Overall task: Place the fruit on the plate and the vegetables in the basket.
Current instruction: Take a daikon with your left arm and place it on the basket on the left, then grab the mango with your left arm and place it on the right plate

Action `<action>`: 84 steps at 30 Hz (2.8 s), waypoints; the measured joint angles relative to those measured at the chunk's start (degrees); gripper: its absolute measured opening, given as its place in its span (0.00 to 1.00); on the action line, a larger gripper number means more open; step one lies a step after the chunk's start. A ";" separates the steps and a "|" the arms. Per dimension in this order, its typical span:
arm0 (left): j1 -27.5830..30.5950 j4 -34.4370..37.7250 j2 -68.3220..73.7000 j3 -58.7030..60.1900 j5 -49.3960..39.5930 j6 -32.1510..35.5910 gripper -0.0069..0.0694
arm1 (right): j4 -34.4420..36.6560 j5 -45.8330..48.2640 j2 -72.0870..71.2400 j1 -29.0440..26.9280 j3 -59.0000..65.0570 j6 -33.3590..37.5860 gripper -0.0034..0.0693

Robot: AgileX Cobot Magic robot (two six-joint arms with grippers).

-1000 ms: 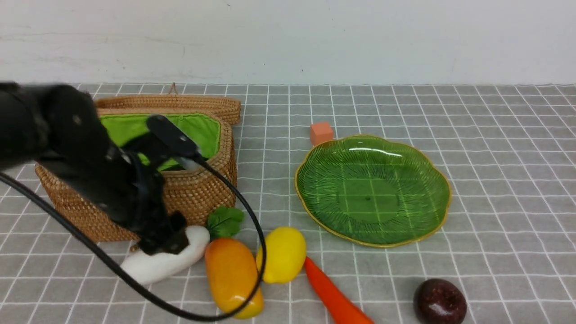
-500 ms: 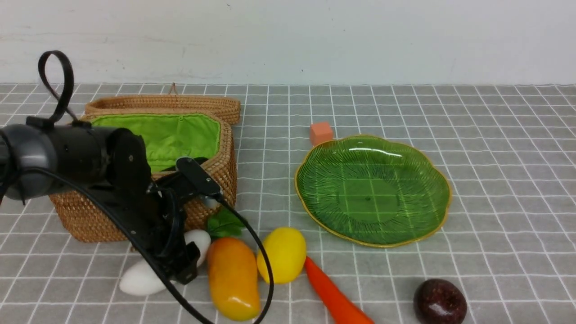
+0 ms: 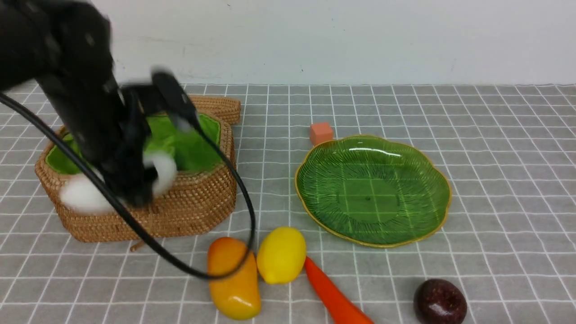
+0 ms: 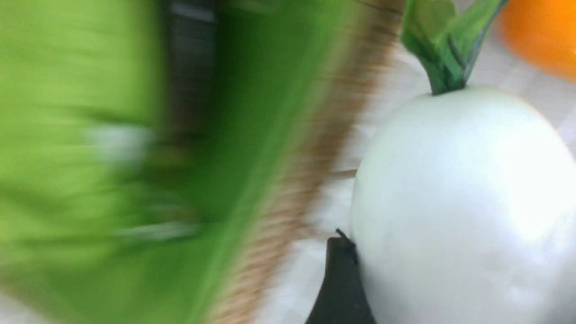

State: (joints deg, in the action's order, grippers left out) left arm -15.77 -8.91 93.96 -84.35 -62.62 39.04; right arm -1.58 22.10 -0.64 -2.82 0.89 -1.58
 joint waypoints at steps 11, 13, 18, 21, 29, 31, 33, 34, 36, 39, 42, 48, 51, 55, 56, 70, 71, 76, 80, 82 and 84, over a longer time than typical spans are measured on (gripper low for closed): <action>0.07 -15.31 3.85 -1.39 24.92 -8.23 0.76 | 0.00 0.00 0.00 0.00 0.00 0.00 0.38; 0.82 -15.07 4.67 0.70 25.64 -8.56 0.76 | 0.00 0.00 0.00 0.00 0.00 0.00 0.38; 4.39 -11.86 4.93 6.20 29.37 -8.96 0.82 | 0.00 0.00 0.00 0.00 0.00 0.00 0.38; 5.88 -9.10 3.75 9.54 30.39 -9.81 0.95 | 0.00 0.00 0.00 0.00 0.00 0.00 0.38; 5.88 10.00 -4.15 10.20 28.33 -25.32 0.91 | 0.00 0.00 0.00 0.00 0.00 0.00 0.38; 5.88 21.45 -6.70 10.20 22.51 -36.41 0.84 | 0.00 0.00 0.00 0.00 0.00 0.00 0.38; 5.15 26.50 -7.44 10.20 14.29 -41.09 0.80 | 0.00 0.00 0.00 0.00 0.00 0.00 0.38; 5.02 26.72 -7.44 10.20 14.29 -41.33 0.80 | 0.00 0.00 0.00 0.00 0.00 0.00 0.38; 1.94 26.79 -7.44 11.02 6.68 -43.34 0.78 | 0.00 0.00 0.00 0.00 0.00 0.00 0.38; -4.46 22.31 -7.23 13.51 5.13 -50.50 0.77 | 0.00 0.00 0.00 0.00 0.00 0.00 0.38; -9.58 14.97 -5.65 14.59 8.35 -64.30 0.78 | 0.00 0.00 0.00 0.00 0.00 0.00 0.38; -13.10 6.47 2.19 14.64 12.48 -82.33 0.81 | 0.00 0.00 0.00 0.00 0.00 0.00 0.38; -13.16 6.41 6.07 14.64 12.97 -83.24 0.81 | 0.00 0.00 0.00 0.00 0.00 0.00 0.38; -13.37 7.30 11.49 14.11 15.79 -82.82 0.80 | 0.00 0.00 0.00 0.00 0.00 0.00 0.38; -13.37 6.96 11.54 13.99 15.95 -82.58 0.79 | 0.00 0.00 0.00 0.00 0.00 0.00 0.38; -13.25 3.43 0.18 12.19 6.82 -75.10 0.78 | 0.00 0.00 0.00 0.00 0.00 0.00 0.38; -13.25 3.43 -0.24 11.96 6.73 -75.10 0.78 | 0.00 0.00 0.00 0.00 0.00 0.00 0.38; -13.25 12.06 -5.76 0.62 6.02 -65.22 0.78 | 0.00 0.00 0.00 0.00 0.00 0.00 0.38; -13.45 16.48 -2.82 -7.28 6.21 -61.38 0.78 | 0.00 0.00 0.00 0.00 0.00 0.00 0.38; -13.99 18.17 0.81 -11.50 7.03 -59.77 0.78 | 0.00 0.00 0.00 0.00 0.00 0.00 0.38; -15.32 18.77 7.80 -17.93 9.70 -59.16 0.78 | 0.00 0.00 0.00 0.00 0.00 0.00 0.38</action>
State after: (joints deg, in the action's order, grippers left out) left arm -31.09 9.86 101.76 -102.28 -52.92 -20.12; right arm -1.58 22.10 -0.64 -2.82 0.89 -1.58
